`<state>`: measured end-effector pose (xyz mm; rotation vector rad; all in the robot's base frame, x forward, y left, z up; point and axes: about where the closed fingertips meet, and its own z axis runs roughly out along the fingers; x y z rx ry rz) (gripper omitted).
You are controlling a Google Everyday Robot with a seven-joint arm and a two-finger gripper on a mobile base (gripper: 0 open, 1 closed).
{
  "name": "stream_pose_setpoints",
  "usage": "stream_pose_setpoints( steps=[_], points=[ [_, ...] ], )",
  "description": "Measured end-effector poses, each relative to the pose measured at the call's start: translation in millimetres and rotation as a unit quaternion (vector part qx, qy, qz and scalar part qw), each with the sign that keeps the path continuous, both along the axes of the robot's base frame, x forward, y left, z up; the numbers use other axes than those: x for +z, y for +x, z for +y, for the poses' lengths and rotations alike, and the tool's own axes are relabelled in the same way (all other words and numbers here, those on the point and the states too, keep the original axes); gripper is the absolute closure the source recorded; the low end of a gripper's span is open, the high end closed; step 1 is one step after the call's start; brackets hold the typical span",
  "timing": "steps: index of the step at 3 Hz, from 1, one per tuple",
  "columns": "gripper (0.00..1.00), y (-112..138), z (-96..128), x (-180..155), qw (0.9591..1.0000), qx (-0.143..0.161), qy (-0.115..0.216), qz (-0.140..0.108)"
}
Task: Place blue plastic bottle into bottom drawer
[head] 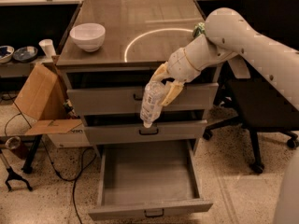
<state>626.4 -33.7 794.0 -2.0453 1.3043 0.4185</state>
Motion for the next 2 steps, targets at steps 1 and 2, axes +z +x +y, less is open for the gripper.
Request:
stream_pose_setpoints(
  steps=[1,2],
  points=[
    [1.00,-9,8,-39,0.9984,0.000,0.055,0.009],
    [1.00,-26,22,-123,0.9881,-0.019,0.149,0.033]
  ],
)
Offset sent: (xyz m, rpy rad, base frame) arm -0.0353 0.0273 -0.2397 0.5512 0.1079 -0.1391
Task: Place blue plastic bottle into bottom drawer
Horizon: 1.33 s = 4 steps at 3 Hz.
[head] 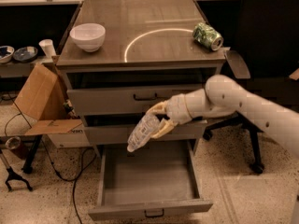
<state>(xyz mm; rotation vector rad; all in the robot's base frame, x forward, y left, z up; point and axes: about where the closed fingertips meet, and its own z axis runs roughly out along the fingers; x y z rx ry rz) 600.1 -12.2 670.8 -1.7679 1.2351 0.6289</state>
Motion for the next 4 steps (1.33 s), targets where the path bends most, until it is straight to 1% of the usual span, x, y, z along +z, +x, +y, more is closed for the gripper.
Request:
stream_pose_setpoints(
  steps=[1,2,3,4],
  points=[
    [1.00,-11,17,-84,0.9954,-0.047,0.081,0.023],
    [1.00,-9,42,-160,0.9833,-0.111,0.131,0.061],
    [1.00,-13,47,-191,0.9795,-0.127,0.134,0.081],
    [1.00,-13,48,-189,0.9799,-0.124,0.134,0.080]
  ],
)
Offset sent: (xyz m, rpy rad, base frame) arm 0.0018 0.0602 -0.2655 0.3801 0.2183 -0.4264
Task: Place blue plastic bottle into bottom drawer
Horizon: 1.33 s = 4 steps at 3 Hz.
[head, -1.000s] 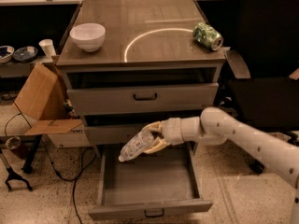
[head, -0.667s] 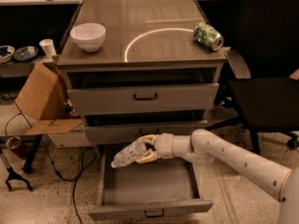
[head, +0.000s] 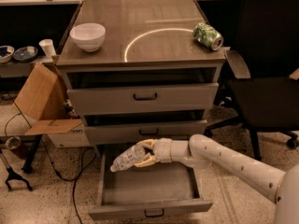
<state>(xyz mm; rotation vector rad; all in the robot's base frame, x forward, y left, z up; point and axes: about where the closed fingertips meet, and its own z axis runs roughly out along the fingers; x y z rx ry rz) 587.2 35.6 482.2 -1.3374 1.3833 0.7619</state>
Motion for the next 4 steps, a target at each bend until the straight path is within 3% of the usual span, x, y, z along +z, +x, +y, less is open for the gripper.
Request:
stream_pose_setpoints(
  steps=[1,2,4],
  points=[
    [1.00,3,-3,-6,0.9998,-0.005,0.001,-0.018],
    [1.00,14,-24,-33,0.9986,-0.031,-0.014,-0.040],
    [1.00,25,-70,-105,0.9918,-0.098,-0.078,-0.028]
  ],
)
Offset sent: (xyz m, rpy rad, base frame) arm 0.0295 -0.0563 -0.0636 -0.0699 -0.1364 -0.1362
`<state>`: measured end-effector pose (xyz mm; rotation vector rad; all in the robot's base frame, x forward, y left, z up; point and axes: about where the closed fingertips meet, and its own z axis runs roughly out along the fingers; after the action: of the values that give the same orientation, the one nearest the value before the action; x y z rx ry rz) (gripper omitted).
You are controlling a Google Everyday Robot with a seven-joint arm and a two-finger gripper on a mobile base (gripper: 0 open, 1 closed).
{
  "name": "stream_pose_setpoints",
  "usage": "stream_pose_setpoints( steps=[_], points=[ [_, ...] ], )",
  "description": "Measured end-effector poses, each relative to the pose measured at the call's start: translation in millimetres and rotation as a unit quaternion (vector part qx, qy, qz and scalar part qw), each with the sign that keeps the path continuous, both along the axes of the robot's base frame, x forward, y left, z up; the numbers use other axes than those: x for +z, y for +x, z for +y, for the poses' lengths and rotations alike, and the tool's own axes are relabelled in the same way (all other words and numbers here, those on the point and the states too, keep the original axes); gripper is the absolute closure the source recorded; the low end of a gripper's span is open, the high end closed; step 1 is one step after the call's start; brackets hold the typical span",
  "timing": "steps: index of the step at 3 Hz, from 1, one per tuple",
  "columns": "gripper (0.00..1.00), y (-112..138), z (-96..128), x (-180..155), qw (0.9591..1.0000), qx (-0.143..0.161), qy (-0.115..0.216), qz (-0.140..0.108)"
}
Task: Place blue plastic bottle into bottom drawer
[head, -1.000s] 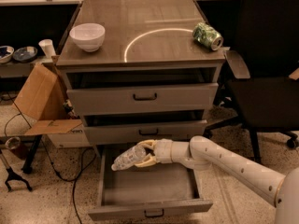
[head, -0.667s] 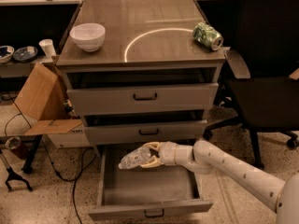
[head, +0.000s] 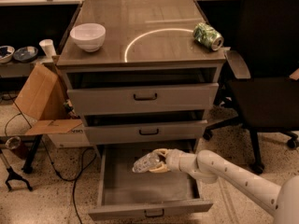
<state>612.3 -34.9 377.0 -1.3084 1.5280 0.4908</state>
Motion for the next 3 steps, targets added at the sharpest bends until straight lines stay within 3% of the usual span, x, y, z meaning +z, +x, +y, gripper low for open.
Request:
stream_pose_setpoints(
  steps=[1,3],
  points=[
    [1.00,6,-8,-39,0.9980,-0.026,-0.039,0.041],
    [1.00,6,-7,-96,0.9926,-0.043,-0.027,0.110]
  ],
)
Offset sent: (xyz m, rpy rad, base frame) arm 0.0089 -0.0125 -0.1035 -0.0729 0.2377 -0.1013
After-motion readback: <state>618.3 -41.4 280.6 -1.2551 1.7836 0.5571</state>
